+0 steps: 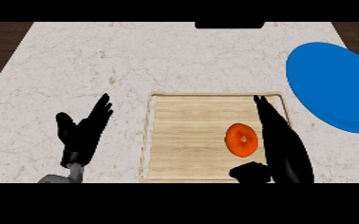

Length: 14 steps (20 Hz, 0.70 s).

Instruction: Pick the squash from the tray and place it in the plate

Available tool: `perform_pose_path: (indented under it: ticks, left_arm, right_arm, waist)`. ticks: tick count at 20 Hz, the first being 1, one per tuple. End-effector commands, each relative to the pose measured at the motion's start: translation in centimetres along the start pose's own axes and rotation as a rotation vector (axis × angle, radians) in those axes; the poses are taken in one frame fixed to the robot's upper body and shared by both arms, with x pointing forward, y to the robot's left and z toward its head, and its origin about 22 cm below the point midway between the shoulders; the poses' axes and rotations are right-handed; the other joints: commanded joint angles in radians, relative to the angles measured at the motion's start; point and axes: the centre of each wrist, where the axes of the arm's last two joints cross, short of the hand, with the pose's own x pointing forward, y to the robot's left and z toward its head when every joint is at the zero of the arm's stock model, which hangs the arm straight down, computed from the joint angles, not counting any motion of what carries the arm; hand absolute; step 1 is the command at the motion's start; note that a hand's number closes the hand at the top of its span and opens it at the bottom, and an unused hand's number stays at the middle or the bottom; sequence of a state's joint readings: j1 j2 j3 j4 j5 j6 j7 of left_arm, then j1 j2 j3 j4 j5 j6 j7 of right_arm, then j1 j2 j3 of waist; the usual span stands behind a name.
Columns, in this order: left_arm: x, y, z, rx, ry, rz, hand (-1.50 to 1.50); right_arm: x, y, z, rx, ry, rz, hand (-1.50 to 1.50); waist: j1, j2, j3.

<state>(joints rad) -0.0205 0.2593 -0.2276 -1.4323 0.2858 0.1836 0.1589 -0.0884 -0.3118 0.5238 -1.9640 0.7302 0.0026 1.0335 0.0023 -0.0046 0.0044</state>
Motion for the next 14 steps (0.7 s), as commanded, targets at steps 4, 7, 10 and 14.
perform_pose_path:
  ticks: [4,7,10,14]
  left_arm:
    - [-0.6,0.5,0.8,0.016,0.043,-0.006,0.00]
    - [-0.7,0.1,0.9,0.000,0.041,0.001,0.00]
    - [-1.7,-0.7,1.5,0.005,0.045,0.018,0.00]
    - [0.1,-1.6,-0.1,0.006,0.042,-0.003,0.00]
  right_arm:
    - [0.4,0.9,-2.0,-0.001,0.105,0.061,-1.50]
    - [-1.4,0.6,-2.6,0.021,0.086,0.045,-1.50]
    - [-0.7,2.1,-3.6,0.058,0.091,0.063,-1.50]
    - [-1.1,3.2,-3.2,0.090,0.097,0.083,-1.50]
  waist:
    - [0.002,0.004,-0.004]
    - [-0.002,0.004,-0.004]
    - [0.001,0.005,-0.004]
    - [-0.004,0.005,-0.004]
